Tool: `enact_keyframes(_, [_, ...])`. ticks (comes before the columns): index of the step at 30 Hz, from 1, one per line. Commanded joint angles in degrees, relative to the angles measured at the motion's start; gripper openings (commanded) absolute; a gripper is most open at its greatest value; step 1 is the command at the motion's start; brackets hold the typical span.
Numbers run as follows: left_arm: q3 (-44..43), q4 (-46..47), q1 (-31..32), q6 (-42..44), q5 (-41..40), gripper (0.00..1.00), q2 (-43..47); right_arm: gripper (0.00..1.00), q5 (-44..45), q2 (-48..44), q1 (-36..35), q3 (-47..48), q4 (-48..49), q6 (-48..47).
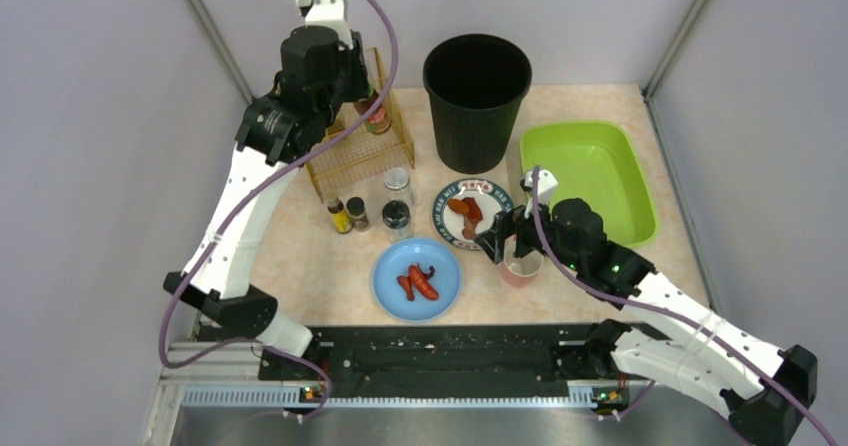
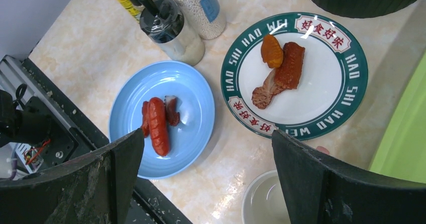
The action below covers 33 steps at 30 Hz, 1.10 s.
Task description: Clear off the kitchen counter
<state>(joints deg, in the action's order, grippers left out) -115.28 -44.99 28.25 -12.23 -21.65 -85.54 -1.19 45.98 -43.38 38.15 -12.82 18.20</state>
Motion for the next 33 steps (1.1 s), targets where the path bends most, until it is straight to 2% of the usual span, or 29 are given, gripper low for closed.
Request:
enact_keyframes(1, [-7.99, 5.85, -0.81, 3.08, -3.78, 0.00, -6.28, 0.96, -0.20, 0.33, -0.22, 1.99, 2.62, -0.21])
enact_keyframes(5, [-11.50, 7.19, -3.38, 3.00, -3.45, 0.00, -10.52, 0.96, -0.07, 0.40, -0.22, 2.48, 2.69, -0.37])
enact_keyframes(13, [-10.98, 14.94, -10.30, 0.54, -0.71, 0.00, -16.26, 0.96, -0.96, -0.59, -0.22, 4.30, 0.77, -0.55])
enact_keyframes(25, [-16.54, 20.33, -11.48, 0.74, -3.42, 0.00, -28.59, 0.96, -0.84, -0.66, -0.22, 4.41, -0.29, -0.76])
enact_keyframes(33, [-15.65, 20.85, -11.51, -2.21, -0.42, 0.00, -32.39, 0.96, -0.91, -0.50, -0.22, 3.70, -0.15, -0.54])
